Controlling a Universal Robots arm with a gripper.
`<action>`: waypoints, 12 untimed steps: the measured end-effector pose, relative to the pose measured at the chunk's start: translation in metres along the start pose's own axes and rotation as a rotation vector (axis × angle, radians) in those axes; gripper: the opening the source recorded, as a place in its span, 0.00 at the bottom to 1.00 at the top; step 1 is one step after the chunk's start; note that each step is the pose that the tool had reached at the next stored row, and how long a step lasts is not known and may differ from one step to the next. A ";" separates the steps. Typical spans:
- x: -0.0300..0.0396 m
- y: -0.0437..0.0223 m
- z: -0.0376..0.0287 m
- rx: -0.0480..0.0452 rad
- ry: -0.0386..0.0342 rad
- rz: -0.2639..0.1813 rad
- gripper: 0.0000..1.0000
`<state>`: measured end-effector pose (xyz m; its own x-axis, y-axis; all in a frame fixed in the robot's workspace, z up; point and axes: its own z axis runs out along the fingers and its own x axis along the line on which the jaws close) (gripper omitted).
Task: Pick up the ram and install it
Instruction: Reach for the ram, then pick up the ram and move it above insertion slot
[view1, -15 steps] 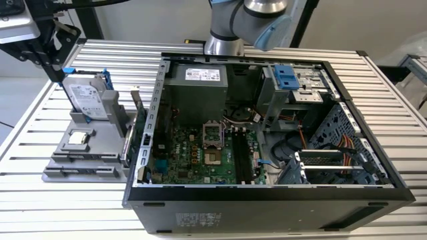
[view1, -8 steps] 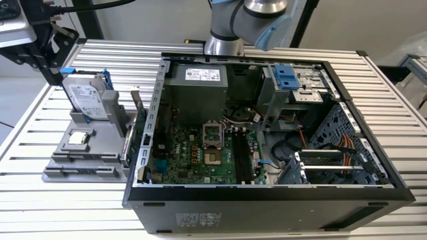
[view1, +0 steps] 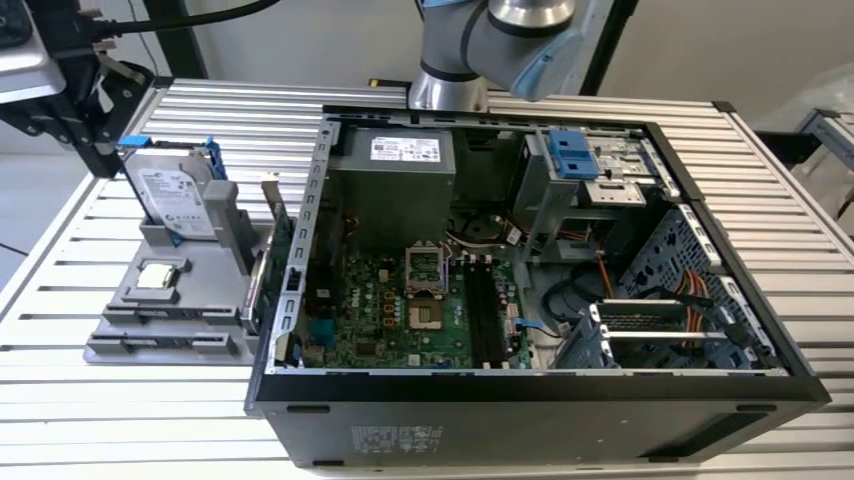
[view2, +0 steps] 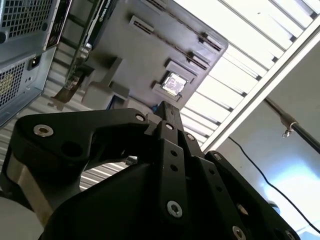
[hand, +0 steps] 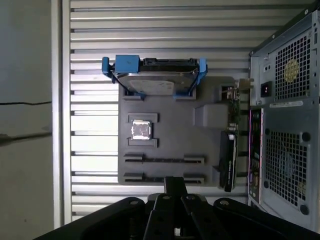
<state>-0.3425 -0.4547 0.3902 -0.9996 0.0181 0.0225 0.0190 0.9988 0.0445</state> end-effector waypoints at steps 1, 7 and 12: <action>0.0000 -0.0004 0.0001 0.0001 0.0006 0.001 0.00; 0.0010 -0.0038 0.0009 0.0000 0.0011 0.002 0.00; 0.0022 -0.0095 0.0012 0.0001 0.0019 0.003 0.00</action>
<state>-0.3449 -0.4641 0.3886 -0.9995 0.0209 0.0245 0.0220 0.9988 0.0443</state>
